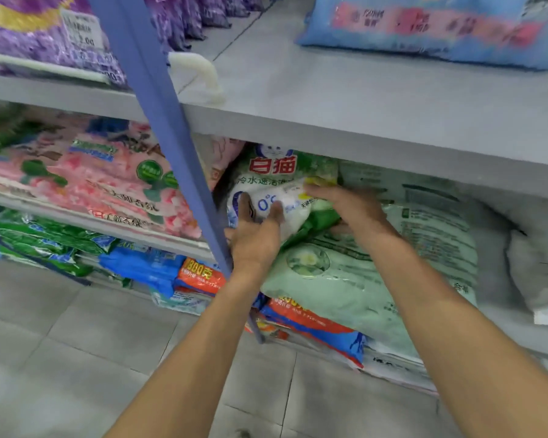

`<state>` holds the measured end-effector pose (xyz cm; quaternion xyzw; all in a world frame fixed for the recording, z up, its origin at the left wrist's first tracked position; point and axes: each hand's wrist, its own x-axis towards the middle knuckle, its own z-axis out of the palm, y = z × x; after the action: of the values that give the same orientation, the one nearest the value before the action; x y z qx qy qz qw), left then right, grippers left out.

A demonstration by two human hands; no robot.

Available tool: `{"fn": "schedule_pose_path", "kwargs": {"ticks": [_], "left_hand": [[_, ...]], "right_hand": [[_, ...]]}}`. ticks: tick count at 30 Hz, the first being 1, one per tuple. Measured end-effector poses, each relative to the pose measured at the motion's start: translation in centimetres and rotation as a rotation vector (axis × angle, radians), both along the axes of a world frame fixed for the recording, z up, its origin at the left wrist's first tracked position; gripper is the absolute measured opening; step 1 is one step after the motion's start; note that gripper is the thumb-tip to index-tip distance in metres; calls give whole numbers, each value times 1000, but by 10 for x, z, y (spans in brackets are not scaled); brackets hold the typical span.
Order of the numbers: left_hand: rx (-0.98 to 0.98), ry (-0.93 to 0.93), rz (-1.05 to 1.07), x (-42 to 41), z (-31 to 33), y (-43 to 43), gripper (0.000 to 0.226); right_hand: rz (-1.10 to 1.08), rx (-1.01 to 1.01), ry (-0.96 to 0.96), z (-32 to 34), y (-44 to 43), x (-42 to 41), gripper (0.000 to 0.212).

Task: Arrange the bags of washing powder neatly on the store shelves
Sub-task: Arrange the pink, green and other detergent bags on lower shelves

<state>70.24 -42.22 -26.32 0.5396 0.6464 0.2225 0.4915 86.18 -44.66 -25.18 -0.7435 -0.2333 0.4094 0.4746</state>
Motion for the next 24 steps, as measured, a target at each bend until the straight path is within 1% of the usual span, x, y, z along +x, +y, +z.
{"fn": "schedule_pose_path", "kwargs": {"ticks": [2,5,6,8,9,11,12,14,16,17,18,19,21,22,24], "left_hand": [[25,-92,43,-1,-2,4,83],[66,-174,130,-3,-1,6,96],[60,-187,134,-3,0,6,98],[41,-247,124,-3,8,3,97],[53,-281,124,-4,13,0,95],[85,-316,114,-8,26,-10,83],[79,-311,100,-11,29,-16,79],[-25,-290,71,-17,28,-30,82],[-210,-311,75,-20,22,-40,86],[-282,-340,66,-19,18,-42,77],[-324,-351,43,-17,16,-42,64],[-350,-345,27,-15,14,-40,52],[-371,-334,17,-10,16,-36,42],[-374,-341,14,-9,16,-31,42],[-393,-373,-5,-9,20,-28,43]], "right_hand": [[-3,-20,46,-13,7,8,37],[23,13,226,-21,8,19,24],[24,73,319,-18,4,20,26],[-8,258,543,-4,-5,19,32],[-30,351,632,5,-12,16,30],[-85,474,737,23,-30,12,24],[-110,507,747,30,-43,10,22],[-135,549,730,33,-73,9,22],[-101,532,684,24,-104,11,21],[-69,495,672,21,-118,13,34],[-38,436,641,19,-131,17,50],[-3,378,564,19,-141,23,66],[61,261,311,26,-153,32,100],[78,212,203,31,-156,35,106],[104,140,92,42,-156,35,98]]}}
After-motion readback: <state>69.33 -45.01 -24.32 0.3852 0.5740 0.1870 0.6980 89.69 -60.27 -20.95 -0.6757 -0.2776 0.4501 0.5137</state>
